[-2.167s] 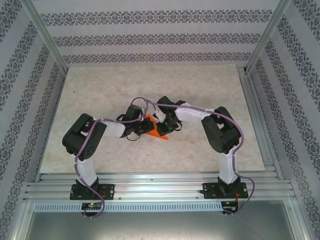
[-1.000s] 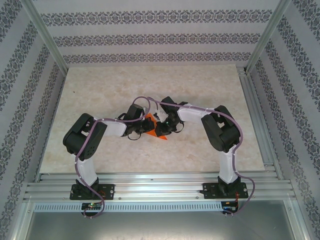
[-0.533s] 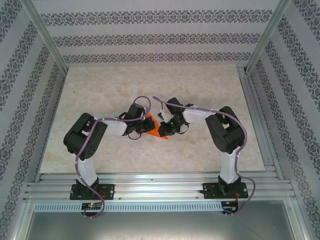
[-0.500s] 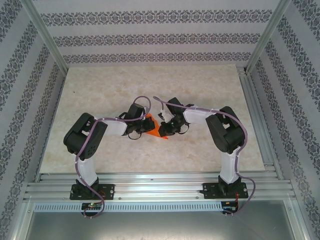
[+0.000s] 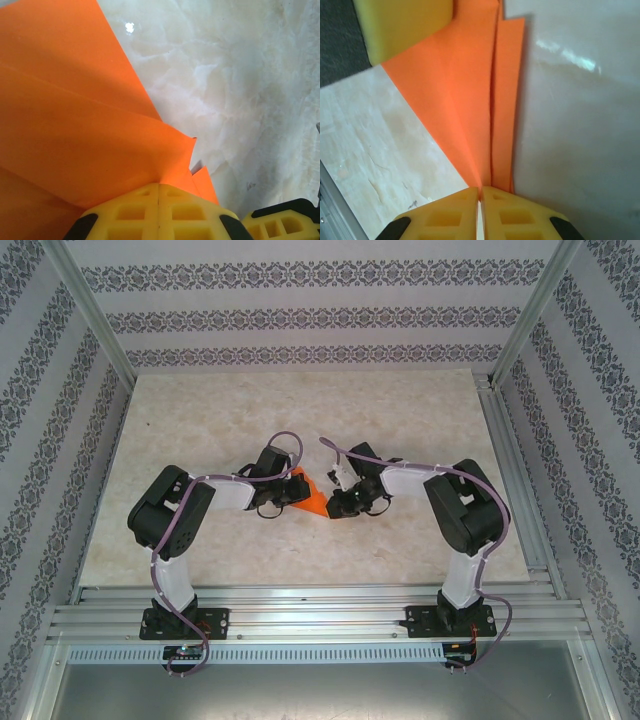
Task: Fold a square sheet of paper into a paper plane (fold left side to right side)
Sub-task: Fourth fold the wing at the center of the table.
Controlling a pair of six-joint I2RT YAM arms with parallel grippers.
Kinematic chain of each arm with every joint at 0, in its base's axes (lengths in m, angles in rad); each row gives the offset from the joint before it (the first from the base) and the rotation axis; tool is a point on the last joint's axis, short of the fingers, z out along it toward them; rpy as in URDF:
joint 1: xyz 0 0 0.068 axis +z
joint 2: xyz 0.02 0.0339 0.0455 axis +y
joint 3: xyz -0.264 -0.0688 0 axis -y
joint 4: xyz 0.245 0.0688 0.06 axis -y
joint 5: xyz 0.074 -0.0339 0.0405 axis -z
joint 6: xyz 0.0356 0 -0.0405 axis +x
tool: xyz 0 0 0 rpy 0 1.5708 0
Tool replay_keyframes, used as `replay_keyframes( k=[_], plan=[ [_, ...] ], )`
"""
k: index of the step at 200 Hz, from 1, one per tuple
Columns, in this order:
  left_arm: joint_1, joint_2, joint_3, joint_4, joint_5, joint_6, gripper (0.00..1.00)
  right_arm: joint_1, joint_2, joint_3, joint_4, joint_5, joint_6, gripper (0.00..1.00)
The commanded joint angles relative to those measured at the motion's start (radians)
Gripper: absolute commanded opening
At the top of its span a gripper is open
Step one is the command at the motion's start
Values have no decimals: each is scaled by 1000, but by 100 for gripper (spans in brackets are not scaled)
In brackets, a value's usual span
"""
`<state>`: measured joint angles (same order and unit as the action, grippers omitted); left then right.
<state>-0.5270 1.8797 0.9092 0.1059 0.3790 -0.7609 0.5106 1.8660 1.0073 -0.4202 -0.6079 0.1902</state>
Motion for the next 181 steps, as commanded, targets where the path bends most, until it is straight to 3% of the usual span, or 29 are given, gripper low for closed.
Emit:
replay_keyframes(
  k=[1, 38, 84, 181],
  plan=[
    [2, 55, -7, -109, -102, 38, 0, -21, -62, -32, -152, 36, -3, 11],
    [2, 55, -6, -106, -95, 37, 0, -15, -138, 73, -171, -11, 29, 12],
    [2, 54, -9, -97, -86, 32, 0, 58, 1, 149, -18, -48, 134, 11],
    [2, 23, -1, -91, -59, 32, 0, 6, 103, 33, 50, 1, 149, 10]
  ],
)
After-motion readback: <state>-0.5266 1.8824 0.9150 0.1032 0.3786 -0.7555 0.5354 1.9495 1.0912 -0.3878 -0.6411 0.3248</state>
